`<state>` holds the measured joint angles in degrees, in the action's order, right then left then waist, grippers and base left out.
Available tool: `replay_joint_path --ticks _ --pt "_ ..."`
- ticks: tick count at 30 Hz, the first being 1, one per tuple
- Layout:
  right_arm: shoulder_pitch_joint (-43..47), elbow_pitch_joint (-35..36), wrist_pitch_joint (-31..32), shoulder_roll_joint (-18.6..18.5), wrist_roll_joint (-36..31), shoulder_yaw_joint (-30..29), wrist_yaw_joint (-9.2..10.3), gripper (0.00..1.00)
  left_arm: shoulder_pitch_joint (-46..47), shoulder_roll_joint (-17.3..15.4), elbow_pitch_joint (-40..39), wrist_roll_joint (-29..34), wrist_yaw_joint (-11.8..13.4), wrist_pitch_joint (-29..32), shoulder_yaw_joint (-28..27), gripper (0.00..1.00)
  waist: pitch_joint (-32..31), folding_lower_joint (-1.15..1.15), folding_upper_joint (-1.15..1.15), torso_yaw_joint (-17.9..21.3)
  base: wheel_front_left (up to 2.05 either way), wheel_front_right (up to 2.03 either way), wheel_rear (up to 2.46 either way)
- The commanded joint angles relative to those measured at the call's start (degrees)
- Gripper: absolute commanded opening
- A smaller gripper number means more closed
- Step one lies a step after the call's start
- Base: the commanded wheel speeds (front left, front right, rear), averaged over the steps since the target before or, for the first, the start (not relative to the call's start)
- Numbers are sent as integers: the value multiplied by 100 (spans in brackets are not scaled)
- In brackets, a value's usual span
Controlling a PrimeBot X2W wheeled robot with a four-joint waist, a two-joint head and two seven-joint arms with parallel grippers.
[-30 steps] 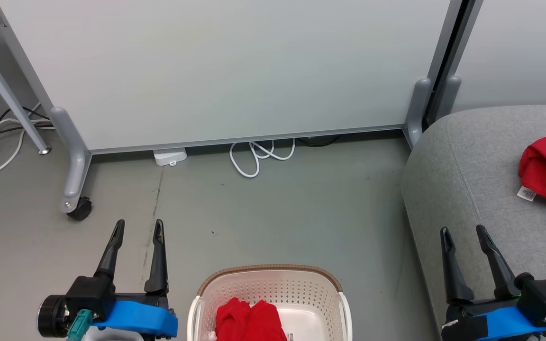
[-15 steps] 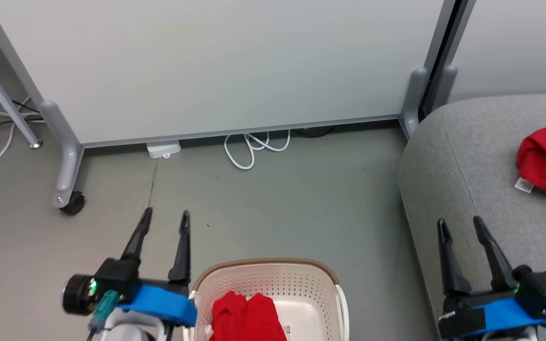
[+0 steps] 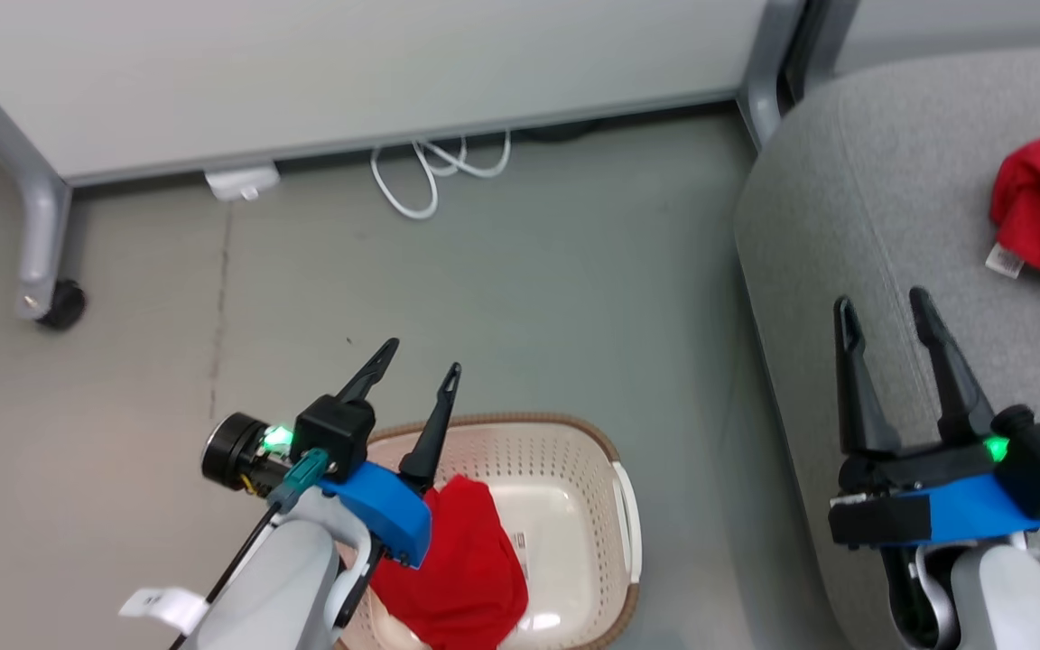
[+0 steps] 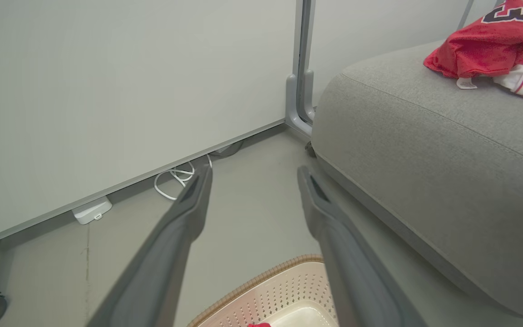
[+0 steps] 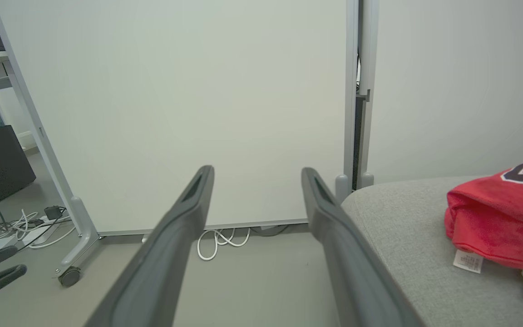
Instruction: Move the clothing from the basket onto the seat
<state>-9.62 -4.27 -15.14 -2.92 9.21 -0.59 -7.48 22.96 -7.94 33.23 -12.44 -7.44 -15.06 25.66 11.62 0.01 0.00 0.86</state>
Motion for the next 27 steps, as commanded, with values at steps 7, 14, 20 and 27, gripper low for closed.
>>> replay_joint_path --ticks 7,14,20,27 --pt "-534 179 -1 5 -13 3 -3 100 970 -215 1031 -273 -2 -17 1155 100 1114 -1 0 329 0 0 0" --pt "-939 308 -1 5 -35 10 -3 100 1686 -245 1877 -533 -2 -17 2305 100 1837 -1 0 449 0 0 0" --pt "-1196 425 -1 6 -1 59 -3 100 2144 -216 2504 -697 -2 96 3247 100 2327 -1 0 546 0 0 0" --pt "-1481 539 -1 6 17 82 -3 100 2643 -246 3004 -931 -2 463 4446 100 2931 -1 0 674 0 0 0"
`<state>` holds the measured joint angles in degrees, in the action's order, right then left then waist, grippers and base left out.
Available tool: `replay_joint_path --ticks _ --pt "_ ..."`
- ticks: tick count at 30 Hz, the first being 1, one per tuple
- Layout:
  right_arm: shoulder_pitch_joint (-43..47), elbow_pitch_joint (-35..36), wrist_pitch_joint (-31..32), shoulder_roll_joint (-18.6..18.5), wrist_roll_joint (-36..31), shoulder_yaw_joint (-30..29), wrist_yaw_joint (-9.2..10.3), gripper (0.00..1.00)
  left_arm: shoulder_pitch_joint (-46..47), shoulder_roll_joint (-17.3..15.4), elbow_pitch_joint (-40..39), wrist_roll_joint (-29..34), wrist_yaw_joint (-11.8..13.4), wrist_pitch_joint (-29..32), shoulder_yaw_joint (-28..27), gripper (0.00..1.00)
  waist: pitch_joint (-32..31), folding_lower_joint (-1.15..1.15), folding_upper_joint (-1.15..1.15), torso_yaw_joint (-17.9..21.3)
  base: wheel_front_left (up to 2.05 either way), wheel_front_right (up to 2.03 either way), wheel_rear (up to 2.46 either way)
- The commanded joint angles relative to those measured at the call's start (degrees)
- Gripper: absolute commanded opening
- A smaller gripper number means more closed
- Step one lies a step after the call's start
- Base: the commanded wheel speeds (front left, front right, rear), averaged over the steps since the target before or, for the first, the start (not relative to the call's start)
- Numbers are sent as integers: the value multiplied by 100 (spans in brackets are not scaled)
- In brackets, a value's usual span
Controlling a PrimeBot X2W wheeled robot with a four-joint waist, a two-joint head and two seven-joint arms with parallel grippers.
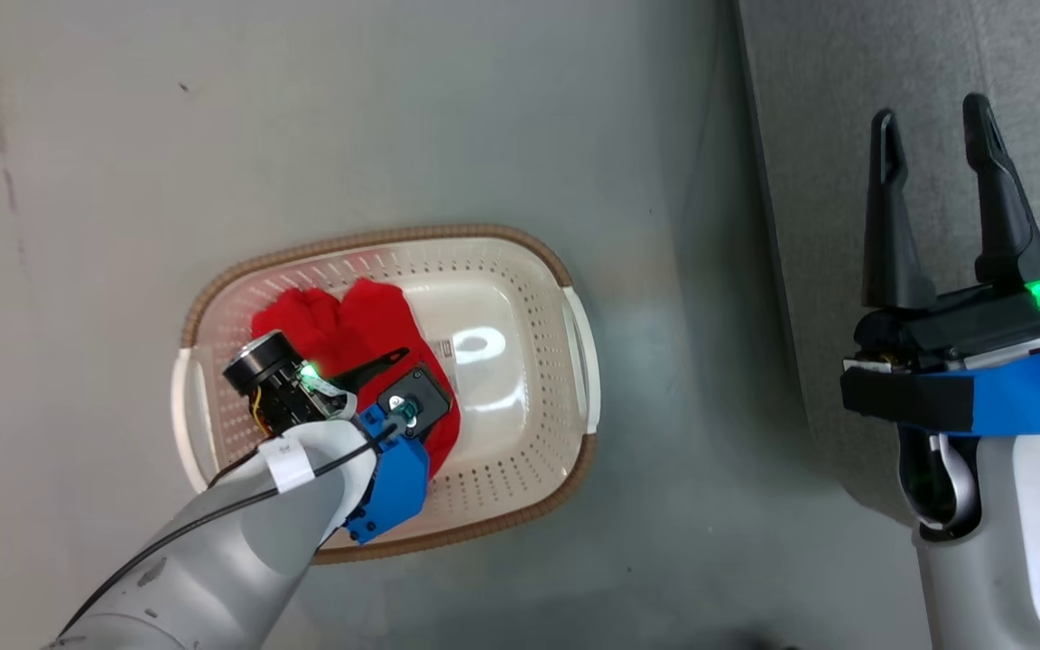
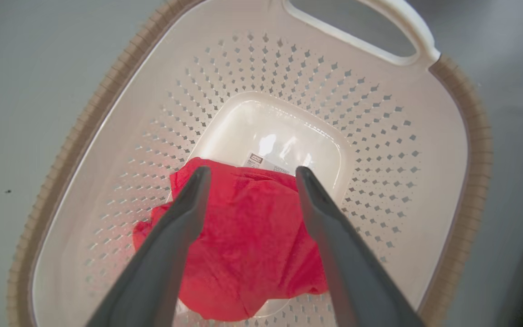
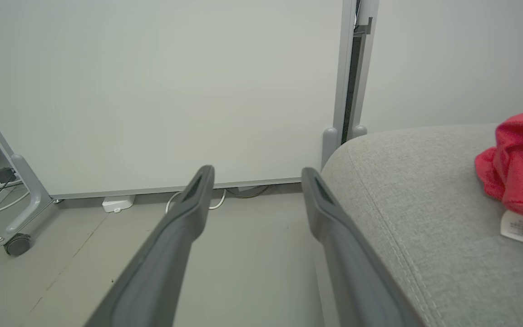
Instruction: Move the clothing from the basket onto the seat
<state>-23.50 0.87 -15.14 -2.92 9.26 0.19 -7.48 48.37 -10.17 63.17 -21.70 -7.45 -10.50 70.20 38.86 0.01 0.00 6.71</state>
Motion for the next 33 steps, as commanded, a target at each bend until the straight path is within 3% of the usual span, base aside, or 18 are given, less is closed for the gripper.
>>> replay_joint_path --ticks 1,11,17,33 --pt "-131 42 -1 6 23 14 -3 100 152 -35 59 -51 -1 97 80 100 293 -1 0 116 0 0 0" --pt "-410 299 -1 6 116 42 -3 100 445 -230 178 -65 -1 812 325 100 1071 -1 0 321 0 0 0" --pt "-500 470 -1 6 177 48 -3 100 476 -357 111 386 0 1255 329 100 1464 -1 0 385 0 0 0" --pt "-547 897 -1 6 295 23 -3 100 1162 -502 663 977 1 1495 331 100 2224 -1 0 566 0 0 0"
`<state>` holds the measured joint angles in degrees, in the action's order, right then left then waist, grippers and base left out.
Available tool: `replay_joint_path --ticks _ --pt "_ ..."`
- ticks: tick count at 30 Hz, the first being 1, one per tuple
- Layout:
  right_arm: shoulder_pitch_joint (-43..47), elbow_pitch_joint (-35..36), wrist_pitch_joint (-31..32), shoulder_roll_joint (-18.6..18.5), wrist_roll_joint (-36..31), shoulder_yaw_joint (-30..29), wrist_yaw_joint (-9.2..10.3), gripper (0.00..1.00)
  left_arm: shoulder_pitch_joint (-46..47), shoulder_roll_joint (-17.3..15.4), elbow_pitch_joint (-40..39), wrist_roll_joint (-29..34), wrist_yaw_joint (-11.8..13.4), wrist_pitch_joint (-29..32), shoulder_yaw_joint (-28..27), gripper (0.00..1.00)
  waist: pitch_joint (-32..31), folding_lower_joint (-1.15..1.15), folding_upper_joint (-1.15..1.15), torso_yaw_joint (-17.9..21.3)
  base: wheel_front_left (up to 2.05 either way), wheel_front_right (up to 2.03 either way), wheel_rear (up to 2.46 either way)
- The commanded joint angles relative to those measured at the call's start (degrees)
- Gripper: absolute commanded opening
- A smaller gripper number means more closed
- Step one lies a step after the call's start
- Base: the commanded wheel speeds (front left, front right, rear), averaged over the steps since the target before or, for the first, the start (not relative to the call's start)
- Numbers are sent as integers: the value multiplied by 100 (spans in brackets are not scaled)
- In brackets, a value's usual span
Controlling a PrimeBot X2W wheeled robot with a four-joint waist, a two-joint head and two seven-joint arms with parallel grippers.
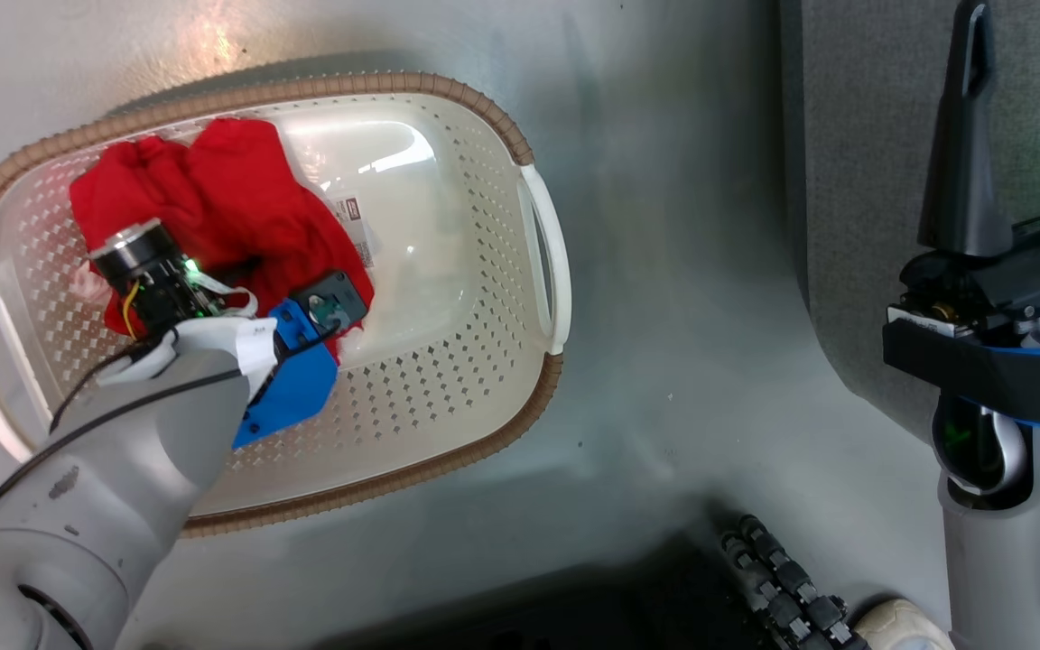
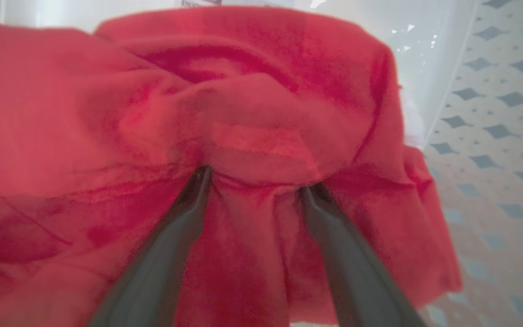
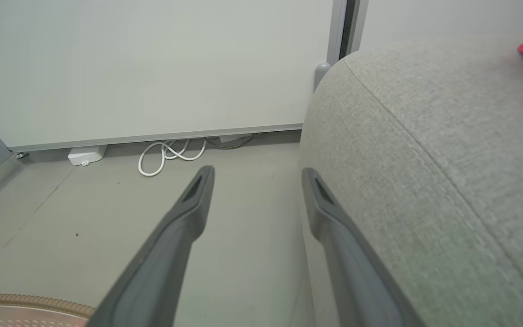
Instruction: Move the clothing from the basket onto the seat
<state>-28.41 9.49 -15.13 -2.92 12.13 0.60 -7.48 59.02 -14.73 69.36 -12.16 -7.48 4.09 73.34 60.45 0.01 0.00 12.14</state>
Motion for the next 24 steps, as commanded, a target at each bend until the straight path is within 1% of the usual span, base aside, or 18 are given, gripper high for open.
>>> replay_joint_path --ticks 1,4,9,14,15,16,17,24 --pt "-58 63 -2 6 19 -21 -3 100 160 -51 95 44 3 56 15 100 100 -1 0 29 0 0 0" --pt "-91 107 -2 6 46 -12 -3 100 371 -41 203 78 10 88 16 100 199 -1 0 41 0 0 0" --pt "-90 238 -1 6 59 62 -3 100 539 -34 337 -41 13 164 15 100 306 -1 0 82 0 0 0" --pt "-28 311 -1 6 19 72 -3 100 570 156 398 -157 12 389 15 100 322 -1 0 72 0 0 0" --pt "-27 313 -1 6 16 66 -3 100 558 181 406 -146 11 441 16 48 318 -1 0 70 0 0 0" --pt "-31 311 -2 6 6 58 -3 100 552 211 406 -139 8 473 16 21 312 -1 0 66 0 0 0" --pt "-40 308 -1 6 -2 50 -3 100 552 243 403 -139 7 485 17 0 306 -1 0 61 0 0 0" --pt "-127 243 -2 6 -49 26 -3 100 451 448 355 -197 0 473 18 0 186 -1 0 -18 0 0 0"
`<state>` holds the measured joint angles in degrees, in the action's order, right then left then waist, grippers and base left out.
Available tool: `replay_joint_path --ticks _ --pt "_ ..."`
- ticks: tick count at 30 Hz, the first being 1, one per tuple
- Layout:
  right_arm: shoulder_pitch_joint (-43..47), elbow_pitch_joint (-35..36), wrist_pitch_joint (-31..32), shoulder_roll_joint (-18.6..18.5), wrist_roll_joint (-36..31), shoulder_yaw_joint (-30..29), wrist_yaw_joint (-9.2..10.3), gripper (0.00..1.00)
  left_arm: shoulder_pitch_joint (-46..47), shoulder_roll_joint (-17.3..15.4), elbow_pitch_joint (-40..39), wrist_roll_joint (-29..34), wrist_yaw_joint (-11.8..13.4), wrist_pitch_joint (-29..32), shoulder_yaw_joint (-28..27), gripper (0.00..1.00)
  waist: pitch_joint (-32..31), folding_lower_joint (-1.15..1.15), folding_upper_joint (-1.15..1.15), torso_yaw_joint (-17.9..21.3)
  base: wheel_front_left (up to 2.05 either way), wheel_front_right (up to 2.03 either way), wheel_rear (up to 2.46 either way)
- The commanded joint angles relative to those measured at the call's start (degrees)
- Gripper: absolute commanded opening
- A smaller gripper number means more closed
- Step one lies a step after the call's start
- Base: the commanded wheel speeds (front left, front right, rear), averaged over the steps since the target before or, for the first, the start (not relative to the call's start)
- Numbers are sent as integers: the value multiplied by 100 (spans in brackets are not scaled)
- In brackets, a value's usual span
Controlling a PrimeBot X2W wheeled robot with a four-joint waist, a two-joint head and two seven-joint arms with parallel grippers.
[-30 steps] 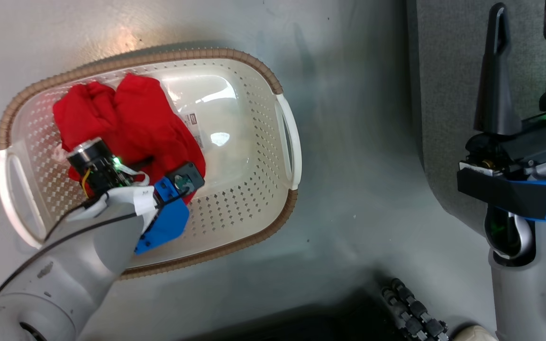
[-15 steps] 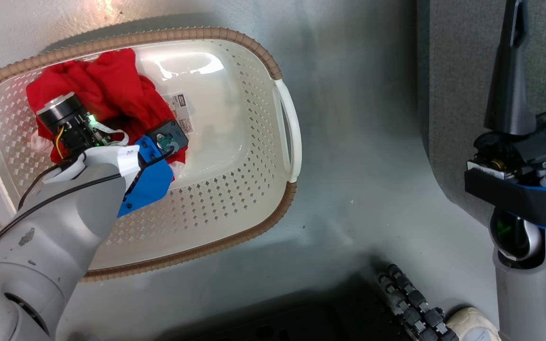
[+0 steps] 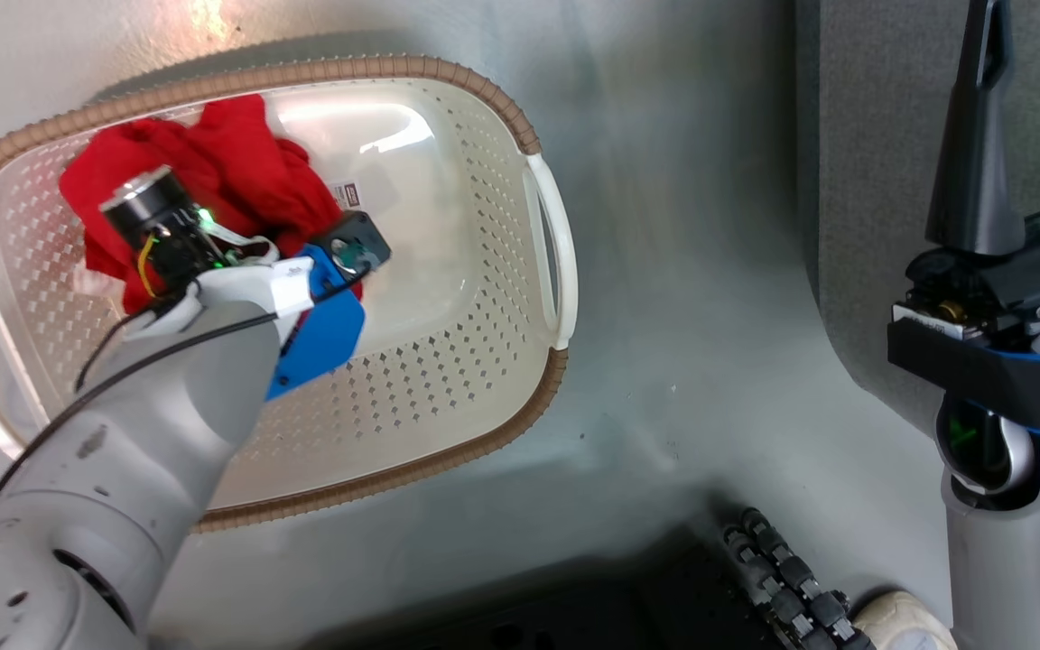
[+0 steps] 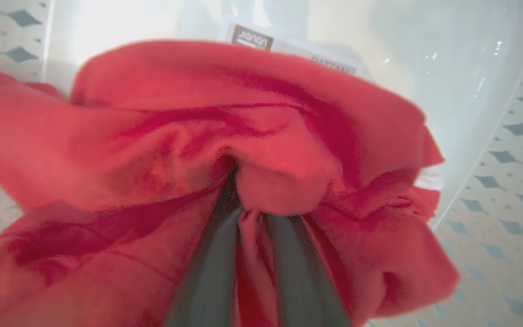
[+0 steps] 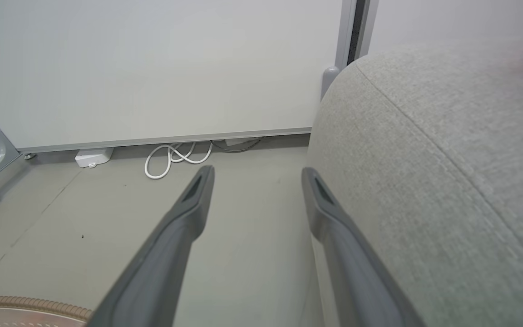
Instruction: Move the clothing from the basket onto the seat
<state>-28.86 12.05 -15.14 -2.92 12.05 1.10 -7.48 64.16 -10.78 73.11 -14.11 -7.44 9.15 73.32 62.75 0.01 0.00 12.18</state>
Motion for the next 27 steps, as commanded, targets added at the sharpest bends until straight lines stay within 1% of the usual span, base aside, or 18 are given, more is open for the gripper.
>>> replay_joint_path --ticks 1,9,13,16,26,27 --pt "-104 -23 -1 6 -31 -31 -3 100 -68 79 -40 -14 -3 -73 20 0 -80 -1 0 -36 0 0 0" --pt "-71 -163 -1 6 -56 -53 -3 100 -346 300 -141 18 4 -300 20 0 -556 -1 0 -159 0 0 0" --pt "-18 -276 -1 6 -107 -96 -3 100 -520 433 -186 -115 4 -501 20 0 -911 -1 0 -260 0 0 0" --pt "39 -358 0 6 -131 -103 -3 100 -744 397 -211 -155 4 -773 20 0 -1215 -1 0 -328 0 0 0" --pt "349 -721 -1 5 -297 -134 -3 100 -1064 559 -339 -764 4 -1425 1 0 -2307 -1 0 -604 0 0 0" --pt "349 -721 -1 5 -297 -134 -3 100 -1064 559 -339 -764 4 -1425 1 0 -2307 -1 0 -604 0 0 0"
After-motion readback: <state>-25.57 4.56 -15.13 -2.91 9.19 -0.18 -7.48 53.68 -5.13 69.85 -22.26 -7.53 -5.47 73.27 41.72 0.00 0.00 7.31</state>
